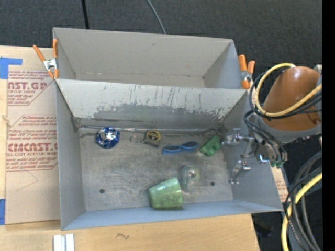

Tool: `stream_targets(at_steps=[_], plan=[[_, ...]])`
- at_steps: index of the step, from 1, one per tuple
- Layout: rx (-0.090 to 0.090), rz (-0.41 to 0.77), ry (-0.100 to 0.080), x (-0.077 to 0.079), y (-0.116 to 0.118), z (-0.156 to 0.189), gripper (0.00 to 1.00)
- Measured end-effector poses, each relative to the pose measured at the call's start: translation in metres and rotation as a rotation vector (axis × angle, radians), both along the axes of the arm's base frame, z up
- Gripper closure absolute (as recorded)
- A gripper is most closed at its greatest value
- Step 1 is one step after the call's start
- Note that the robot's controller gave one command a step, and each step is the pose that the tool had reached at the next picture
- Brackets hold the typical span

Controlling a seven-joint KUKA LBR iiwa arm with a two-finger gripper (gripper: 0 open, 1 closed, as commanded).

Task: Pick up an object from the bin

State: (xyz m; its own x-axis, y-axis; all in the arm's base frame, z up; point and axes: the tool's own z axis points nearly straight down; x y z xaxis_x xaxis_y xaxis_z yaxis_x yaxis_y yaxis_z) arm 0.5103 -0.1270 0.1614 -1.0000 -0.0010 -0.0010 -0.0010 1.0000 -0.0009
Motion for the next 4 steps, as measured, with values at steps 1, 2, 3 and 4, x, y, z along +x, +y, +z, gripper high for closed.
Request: stream_targets(at_steps=[1, 2, 3, 4], plan=[[0.002, 0.243, 0.001, 0.017, 0.029, -0.034, 0.0], [0.0, 0.477, -0.001, 0.078, 0.072, -0.09, 0.0], [0.002, 0.522, -0.003, -0.002, 0.116, -0.09, 0.0], [0.001, 0.229, 0.0, -0.008, 0.071, -0.08, 0.0]])
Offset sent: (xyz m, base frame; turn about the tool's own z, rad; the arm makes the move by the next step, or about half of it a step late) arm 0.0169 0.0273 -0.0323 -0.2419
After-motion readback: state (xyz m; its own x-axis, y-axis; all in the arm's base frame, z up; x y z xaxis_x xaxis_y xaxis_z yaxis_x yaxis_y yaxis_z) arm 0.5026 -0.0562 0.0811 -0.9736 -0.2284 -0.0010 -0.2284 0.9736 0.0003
